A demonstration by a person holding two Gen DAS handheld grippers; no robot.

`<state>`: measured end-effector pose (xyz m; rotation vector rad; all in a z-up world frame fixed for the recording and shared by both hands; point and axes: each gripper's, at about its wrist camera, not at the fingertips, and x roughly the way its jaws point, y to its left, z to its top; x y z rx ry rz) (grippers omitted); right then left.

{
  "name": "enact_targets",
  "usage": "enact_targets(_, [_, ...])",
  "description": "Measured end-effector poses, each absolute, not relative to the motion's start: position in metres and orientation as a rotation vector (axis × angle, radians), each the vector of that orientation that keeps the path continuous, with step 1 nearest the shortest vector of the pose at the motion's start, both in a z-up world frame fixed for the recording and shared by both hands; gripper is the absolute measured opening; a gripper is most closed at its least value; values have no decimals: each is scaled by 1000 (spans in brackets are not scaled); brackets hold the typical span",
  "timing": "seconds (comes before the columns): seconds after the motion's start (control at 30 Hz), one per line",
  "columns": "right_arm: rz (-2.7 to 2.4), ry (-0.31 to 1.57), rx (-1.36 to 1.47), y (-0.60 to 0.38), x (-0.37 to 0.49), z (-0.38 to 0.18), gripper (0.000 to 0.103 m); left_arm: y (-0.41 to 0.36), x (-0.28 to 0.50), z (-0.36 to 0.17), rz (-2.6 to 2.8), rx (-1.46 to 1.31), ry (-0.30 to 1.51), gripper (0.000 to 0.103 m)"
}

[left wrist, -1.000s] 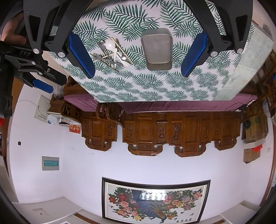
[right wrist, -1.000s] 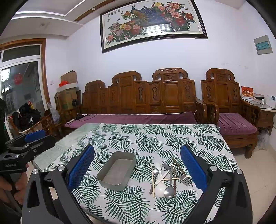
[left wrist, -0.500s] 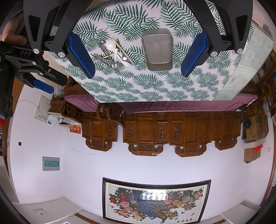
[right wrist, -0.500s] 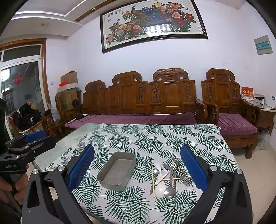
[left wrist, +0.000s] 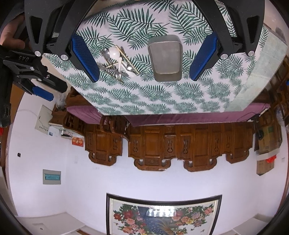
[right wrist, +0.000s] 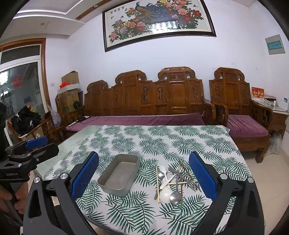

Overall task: Organize utensils
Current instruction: 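Move both grippers forward over the utensil pile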

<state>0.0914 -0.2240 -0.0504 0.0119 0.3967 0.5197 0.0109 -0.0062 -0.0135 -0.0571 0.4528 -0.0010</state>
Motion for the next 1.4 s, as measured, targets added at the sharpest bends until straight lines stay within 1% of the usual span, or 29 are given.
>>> enact_targets(0.13, [514,419,7,-229,102,-61,97,-8,22,-26,-3,-51,490,96])
enact_targets(0.23, [509,439,3,-232,113,-72,92,-8,31,-36,-4,-49,521,96])
enact_targets(0.33, [500,466,-1,-236,125,-84,87,-9,43,-49,-7,-46,556,96])
enact_targets(0.5, [481,520,-18,-246,146,-106,75,-13,63,-67,-18,-40,610,96])
enact_targets(0.67, [466,577,-20,-258,171,-130,66,-18,83,-87,-34,-38,673,96])
enact_targets(0.7, [463,589,-18,-260,176,-135,62,-20,90,-92,-41,-36,689,96])
enact_targets(0.8, [460,634,-6,-266,191,-153,58,-24,104,-105,-54,-36,727,90])
enact_targets(0.87, [459,662,0,-267,198,-163,55,-27,114,-114,-68,-42,756,84])
enact_targets(0.97, [460,701,-1,-267,209,-174,53,-30,128,-125,-80,-44,796,77])
enact_targets(1.03, [463,726,2,-267,216,-181,49,-35,139,-135,-95,-46,829,73])
enact_targets(1.1, [466,757,2,-267,227,-188,45,-39,148,-142,-109,-48,849,71])
enact_targets(1.17, [465,774,1,-268,235,-194,44,-45,162,-152,-128,-54,880,63])
enact_targets(1.3, [461,808,1,-268,248,-206,43,-55,186,-170,-160,-65,937,55])
enact_targets(1.37, [462,826,-2,-268,252,-212,42,-59,198,-181,-167,-74,971,48])
enact_targets(1.4, [461,839,-7,-267,254,-216,42,-61,207,-188,-175,-83,994,47])
